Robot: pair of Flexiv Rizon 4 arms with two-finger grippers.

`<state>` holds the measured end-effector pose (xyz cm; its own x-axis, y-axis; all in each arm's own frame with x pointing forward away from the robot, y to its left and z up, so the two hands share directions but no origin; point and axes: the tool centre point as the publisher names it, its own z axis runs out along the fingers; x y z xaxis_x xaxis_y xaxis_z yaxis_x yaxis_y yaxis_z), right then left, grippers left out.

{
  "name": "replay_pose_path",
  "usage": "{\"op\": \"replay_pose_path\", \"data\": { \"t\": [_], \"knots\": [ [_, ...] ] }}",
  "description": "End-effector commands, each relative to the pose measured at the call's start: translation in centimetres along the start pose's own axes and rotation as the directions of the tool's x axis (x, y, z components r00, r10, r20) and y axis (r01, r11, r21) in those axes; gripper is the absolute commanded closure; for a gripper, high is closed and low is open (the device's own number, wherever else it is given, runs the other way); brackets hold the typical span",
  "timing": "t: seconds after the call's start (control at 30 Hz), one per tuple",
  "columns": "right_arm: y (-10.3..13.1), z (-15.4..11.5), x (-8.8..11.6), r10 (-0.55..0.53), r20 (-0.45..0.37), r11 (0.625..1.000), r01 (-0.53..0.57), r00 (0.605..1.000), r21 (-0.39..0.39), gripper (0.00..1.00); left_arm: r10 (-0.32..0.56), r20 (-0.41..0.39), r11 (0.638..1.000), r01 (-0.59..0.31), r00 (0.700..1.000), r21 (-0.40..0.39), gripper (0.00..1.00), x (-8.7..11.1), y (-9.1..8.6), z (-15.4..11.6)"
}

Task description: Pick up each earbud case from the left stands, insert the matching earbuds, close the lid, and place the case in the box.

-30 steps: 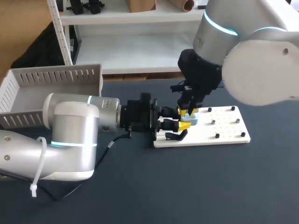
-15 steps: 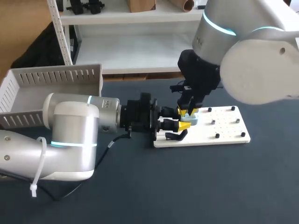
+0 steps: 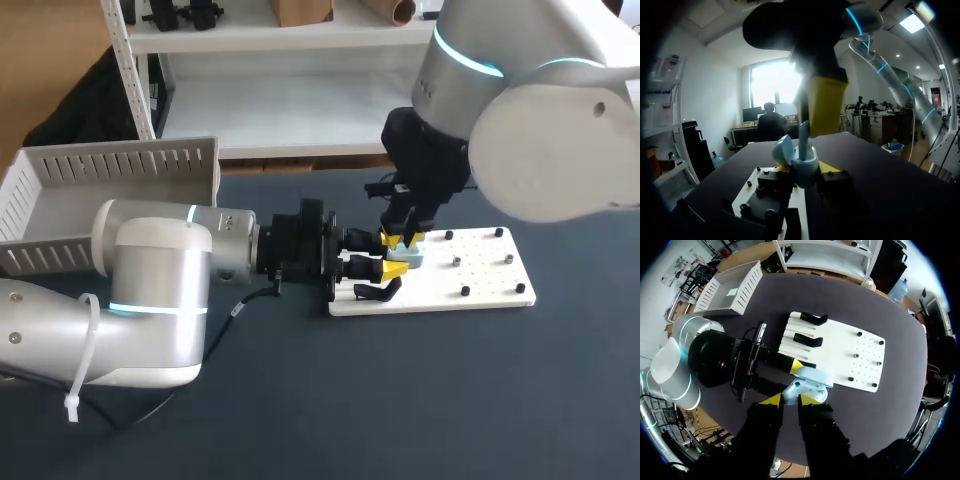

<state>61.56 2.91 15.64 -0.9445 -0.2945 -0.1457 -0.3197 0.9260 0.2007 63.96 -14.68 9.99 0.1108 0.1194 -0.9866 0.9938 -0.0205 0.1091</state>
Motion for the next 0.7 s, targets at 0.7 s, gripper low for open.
{"op": "replay_pose_path", "data": {
  "t": [0.7],
  "knots": [
    [-0.24,0.09,-0.34,0.009,-0.003,1.000,-0.009,1.000,0.006,1.00,0.002,0.002,1.000,-0.002,1.000,-0.003,1.00,0.07,-0.06,0.02]
  ]
}}
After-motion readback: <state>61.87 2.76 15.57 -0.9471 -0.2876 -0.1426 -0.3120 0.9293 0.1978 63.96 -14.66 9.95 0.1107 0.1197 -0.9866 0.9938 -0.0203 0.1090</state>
